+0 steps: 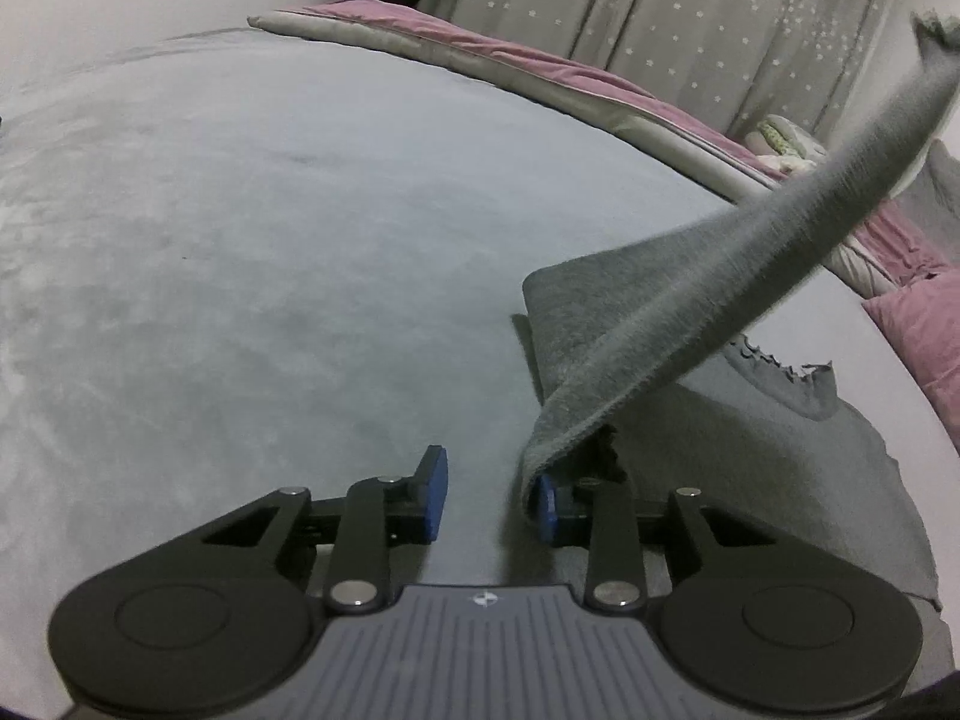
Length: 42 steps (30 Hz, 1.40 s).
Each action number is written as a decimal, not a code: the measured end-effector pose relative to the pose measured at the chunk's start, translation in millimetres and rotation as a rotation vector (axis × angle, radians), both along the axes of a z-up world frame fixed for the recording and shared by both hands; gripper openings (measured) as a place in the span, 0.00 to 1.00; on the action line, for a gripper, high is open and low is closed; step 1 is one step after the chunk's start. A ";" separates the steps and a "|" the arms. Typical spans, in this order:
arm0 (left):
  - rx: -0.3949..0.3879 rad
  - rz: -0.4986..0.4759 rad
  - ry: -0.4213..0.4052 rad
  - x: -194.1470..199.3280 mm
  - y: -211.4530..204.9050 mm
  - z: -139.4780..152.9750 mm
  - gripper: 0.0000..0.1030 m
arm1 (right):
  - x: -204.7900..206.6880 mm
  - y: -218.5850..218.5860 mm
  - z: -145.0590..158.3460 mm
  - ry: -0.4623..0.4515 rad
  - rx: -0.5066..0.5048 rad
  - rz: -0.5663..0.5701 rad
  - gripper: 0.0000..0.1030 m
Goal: Fold clothes
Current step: 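Lower the folded side onto the sweater and open the right gripper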
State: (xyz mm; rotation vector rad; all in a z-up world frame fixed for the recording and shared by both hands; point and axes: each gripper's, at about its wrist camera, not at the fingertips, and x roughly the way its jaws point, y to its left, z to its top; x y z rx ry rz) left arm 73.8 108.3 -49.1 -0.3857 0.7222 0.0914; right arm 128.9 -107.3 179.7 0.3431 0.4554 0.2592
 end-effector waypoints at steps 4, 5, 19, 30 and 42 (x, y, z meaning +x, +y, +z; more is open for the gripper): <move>0.019 -0.046 0.000 -4.5 0.5 0.1 0.37 | -11.1 -51.2 -25.0 0.024 0.040 -0.049 0.07; 0.031 -0.064 0.000 -6.0 -0.2 0.5 0.39 | -14.6 -66.5 -35.1 0.035 0.052 -0.065 0.07; 0.095 -0.293 0.064 -11.0 6.6 13.5 0.50 | -39.0 -179.6 -175.6 0.170 0.153 -0.139 0.07; 0.057 -0.460 0.174 -10.2 35.4 26.2 0.51 | -67.0 -201.1 -224.1 0.307 0.053 -0.207 0.18; 0.001 -0.359 0.095 -1.6 40.4 32.1 0.50 | -48.4 -161.9 -187.6 0.247 -0.013 -0.082 0.43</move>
